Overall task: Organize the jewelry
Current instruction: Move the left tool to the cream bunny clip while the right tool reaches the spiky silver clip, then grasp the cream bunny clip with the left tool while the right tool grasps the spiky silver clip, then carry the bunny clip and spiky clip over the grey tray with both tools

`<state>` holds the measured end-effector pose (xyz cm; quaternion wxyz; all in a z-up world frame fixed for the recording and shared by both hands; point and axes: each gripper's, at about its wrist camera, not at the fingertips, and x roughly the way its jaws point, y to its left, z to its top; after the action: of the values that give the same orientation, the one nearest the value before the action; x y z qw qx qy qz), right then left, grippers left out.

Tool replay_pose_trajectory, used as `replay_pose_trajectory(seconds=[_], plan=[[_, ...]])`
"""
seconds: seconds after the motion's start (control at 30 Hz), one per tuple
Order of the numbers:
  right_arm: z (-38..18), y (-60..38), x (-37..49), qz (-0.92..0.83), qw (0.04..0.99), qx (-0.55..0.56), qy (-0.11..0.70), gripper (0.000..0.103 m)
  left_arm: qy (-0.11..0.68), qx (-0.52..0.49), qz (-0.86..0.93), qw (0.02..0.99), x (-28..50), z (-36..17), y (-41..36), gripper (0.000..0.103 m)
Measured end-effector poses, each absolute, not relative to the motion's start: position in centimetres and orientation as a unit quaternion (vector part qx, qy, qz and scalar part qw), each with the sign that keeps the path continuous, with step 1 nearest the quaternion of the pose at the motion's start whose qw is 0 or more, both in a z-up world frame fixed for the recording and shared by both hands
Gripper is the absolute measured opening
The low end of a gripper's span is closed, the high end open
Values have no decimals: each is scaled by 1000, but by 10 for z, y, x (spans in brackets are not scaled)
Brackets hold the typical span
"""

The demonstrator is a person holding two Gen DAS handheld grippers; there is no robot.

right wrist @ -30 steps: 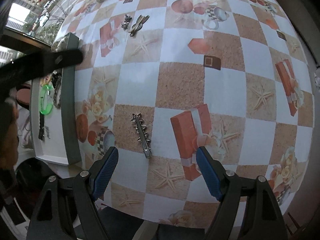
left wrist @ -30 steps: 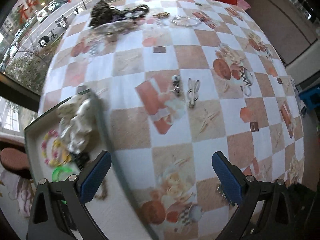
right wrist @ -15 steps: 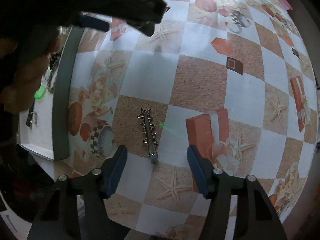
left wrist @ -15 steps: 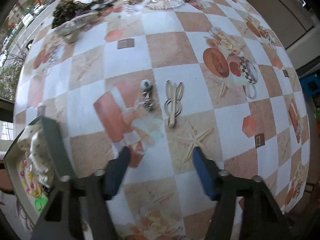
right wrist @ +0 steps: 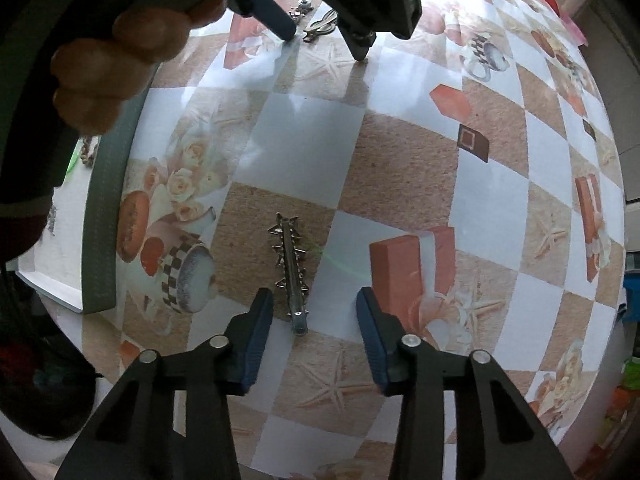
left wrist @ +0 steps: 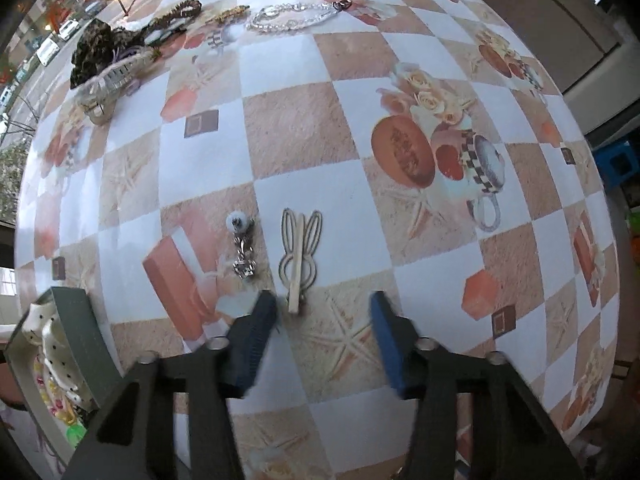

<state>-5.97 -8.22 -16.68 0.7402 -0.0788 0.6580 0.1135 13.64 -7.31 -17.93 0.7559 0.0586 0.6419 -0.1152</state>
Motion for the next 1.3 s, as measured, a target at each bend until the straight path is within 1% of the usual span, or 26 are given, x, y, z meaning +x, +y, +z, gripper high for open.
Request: replay_pose_trajectory(seconds=[0.03, 0.1, 0.13, 0.17, 0.23, 0.27, 0.43, 0.63, 0.83, 1.3], plan=[[-167, -82, -60, 112, 740, -83, 658, 38, 642, 57, -115, 756, 139, -179, -75, 41], [-167, -83, -61, 109, 740, -93, 657, 33, 641, 56, -113, 757, 144, -179, -77, 25], [-167, -83, -61, 107, 740, -98, 656, 27, 641, 55, -112, 757, 146, -179, -79, 21], [-167, -82, -62, 108, 740, -102, 655, 24, 641, 54, -113, 757, 147, -178, -77, 12], [-167, -80, -64, 113, 739, -106, 656, 12, 640, 50, -115, 758, 147, -177, -76, 12], [-166, -81, -63, 114, 739, -107, 655, 11, 639, 50, -115, 759, 146, -177, -75, 12], [-161, -81, -58, 125, 739, -82, 657, 11, 634, 32, -121, 763, 127, -165, -56, 12], [-143, -106, -48, 127, 742, -50, 656, 11, 627, 22, -128, 768, 103, -144, -39, 12], [-130, -128, -40, 123, 743, -25, 657, 11, 616, 19, -135, 776, 81, -119, -33, 12], [-110, -151, -27, 88, 754, 26, 650, 11, 602, 13, -149, 784, 44, -91, -22, 12]])
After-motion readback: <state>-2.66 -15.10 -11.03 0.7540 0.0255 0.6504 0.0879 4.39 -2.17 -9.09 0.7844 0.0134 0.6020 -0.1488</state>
